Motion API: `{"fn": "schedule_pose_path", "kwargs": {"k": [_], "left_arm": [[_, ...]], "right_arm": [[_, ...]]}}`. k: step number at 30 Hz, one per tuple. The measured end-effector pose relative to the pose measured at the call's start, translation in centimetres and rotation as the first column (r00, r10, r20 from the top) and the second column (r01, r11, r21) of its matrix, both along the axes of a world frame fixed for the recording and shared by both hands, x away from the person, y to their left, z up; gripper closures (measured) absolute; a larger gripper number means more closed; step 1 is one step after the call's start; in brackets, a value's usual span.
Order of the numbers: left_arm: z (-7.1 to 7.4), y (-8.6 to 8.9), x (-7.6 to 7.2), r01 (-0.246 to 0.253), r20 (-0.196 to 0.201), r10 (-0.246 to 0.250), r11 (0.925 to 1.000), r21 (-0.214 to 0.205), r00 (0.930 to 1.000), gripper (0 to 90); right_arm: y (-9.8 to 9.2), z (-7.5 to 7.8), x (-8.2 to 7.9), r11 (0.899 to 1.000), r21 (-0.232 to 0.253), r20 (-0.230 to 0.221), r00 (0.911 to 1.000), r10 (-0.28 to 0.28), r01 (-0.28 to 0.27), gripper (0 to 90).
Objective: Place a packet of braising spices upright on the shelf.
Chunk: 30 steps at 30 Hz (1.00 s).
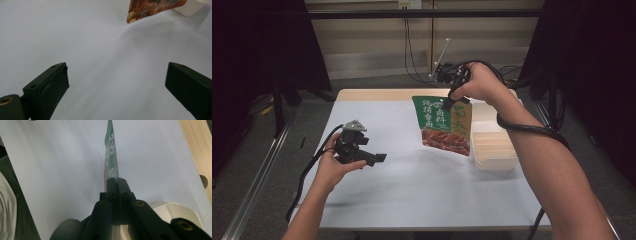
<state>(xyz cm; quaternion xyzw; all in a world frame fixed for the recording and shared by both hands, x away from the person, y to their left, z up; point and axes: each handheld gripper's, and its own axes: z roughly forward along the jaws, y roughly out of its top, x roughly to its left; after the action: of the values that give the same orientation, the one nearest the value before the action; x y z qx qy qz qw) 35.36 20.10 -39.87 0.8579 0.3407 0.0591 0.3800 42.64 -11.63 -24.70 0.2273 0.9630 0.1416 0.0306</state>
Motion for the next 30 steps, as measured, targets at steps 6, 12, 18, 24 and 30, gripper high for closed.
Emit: {"fn": "schedule_pose_path", "kwargs": {"k": [6, 12, 18, 24, 30], "left_arm": [[-0.2, 0.7, 0.0, 0.011, -0.016, -0.011, 0.9997, -0.022, 0.9998, 1.8], [-0.4, 1.1, -0.2, 0.03, -0.024, -0.031, 0.9991, -0.029, 0.9992, 0.9], [-0.7, 1.8, -0.1, 0.016, -0.046, -0.019, 0.9974, -0.071, 0.9987, 0.9], [-0.9, 1.6, -0.1, 0.035, -0.051, -0.037, 0.9984, -0.045, 0.998, 1.0], [-1.1, 1.4, -0.2, 0.039, -0.061, -0.042, 0.9984, -0.04, 0.9973, 1.6]], "right_arm": [[-0.5, 0.8, 0.5, 1.0, 0.013, 0.005, 0.9997, -0.026, 0.025, 90.0], [-0.7, 1.7, 1.1, 0.998, 0.018, 0.019, 0.9984, -0.053, 0.052, 90.0], [-0.8, 2.4, 1.8, 0.998, -0.01, 0.011, 0.998, -0.063, 0.063, 90.0], [-1.3, 2.8, 2.4, 0.997, 0.003, 0.01, 0.997, -0.077, 0.077, 90.0], [-1.8, 3.2, 3.3, 0.995, 0.01, 0.012, 0.9954, -0.095, 0.094, 90.0]]}}
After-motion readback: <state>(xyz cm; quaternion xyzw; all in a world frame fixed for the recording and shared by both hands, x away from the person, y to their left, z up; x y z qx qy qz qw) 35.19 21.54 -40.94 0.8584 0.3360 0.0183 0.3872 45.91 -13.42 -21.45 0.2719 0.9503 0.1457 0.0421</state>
